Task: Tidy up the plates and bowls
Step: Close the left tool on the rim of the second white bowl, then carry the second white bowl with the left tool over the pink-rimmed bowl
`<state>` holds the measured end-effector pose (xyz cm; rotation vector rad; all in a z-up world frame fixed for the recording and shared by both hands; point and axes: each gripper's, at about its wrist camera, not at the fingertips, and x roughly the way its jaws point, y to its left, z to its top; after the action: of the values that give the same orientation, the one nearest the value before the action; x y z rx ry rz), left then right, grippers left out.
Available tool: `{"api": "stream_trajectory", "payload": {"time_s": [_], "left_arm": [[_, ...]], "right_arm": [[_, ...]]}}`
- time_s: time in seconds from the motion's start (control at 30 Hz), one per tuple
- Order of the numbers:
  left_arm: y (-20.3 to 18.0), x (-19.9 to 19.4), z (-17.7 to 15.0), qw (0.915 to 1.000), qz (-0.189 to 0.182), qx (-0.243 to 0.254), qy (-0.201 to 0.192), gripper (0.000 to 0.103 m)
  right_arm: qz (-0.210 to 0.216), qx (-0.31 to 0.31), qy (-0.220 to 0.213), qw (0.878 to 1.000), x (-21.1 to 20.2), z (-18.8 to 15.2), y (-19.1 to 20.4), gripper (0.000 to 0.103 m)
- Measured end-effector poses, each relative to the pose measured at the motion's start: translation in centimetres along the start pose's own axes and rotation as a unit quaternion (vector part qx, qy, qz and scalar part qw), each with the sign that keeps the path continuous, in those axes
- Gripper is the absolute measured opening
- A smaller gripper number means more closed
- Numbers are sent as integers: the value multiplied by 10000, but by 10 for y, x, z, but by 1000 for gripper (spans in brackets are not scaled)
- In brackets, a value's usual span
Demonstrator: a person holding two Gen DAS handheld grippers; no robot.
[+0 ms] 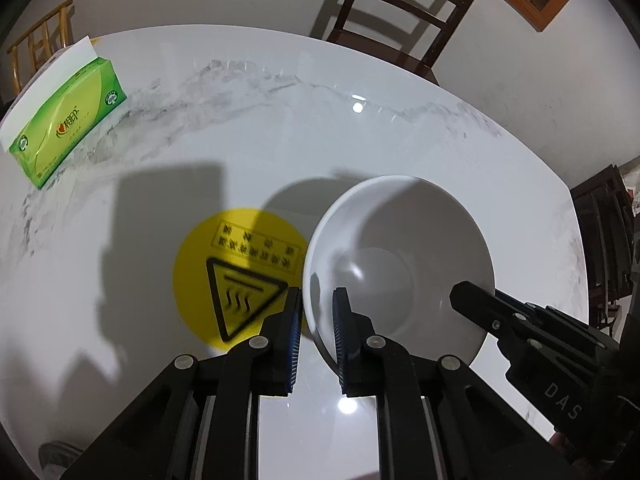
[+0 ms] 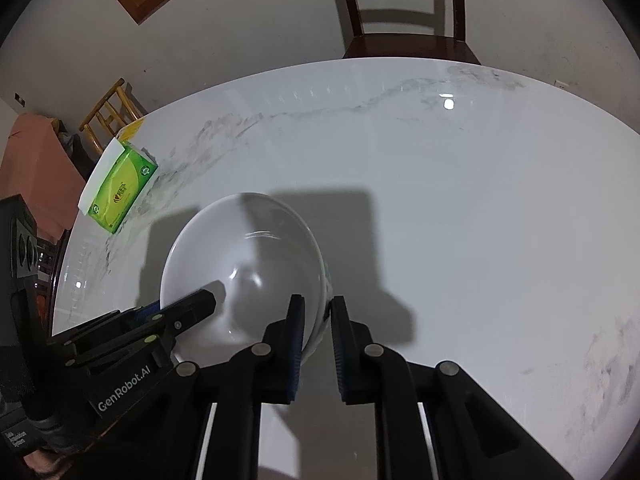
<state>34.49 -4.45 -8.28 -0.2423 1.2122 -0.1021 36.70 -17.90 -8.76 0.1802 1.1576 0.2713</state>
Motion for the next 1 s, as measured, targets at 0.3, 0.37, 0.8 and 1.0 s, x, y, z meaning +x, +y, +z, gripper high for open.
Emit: {"api": "stream_trajectory", "payload": {"time_s": [0.3, 0.37, 0.8, 1.0], "left_arm": [[-27, -32, -26, 9996, -16, 263, -112, 12], [-36, -41, -32, 9993, 3, 332, -153, 12], [-69, -111, -86, 9972, -18, 609, -440, 12], [-72, -132, -113, 9970, -86, 631, -429, 12]], "right_arm": [[-91, 28, -226, 9997, -52, -30, -5, 14], [-113, 12, -284, 9995, -66, -37, -3, 14], [-266, -64, -678, 9973, -145, -89, 5, 14], [-295, -90, -769, 9966, -167, -117, 12, 14]]}}
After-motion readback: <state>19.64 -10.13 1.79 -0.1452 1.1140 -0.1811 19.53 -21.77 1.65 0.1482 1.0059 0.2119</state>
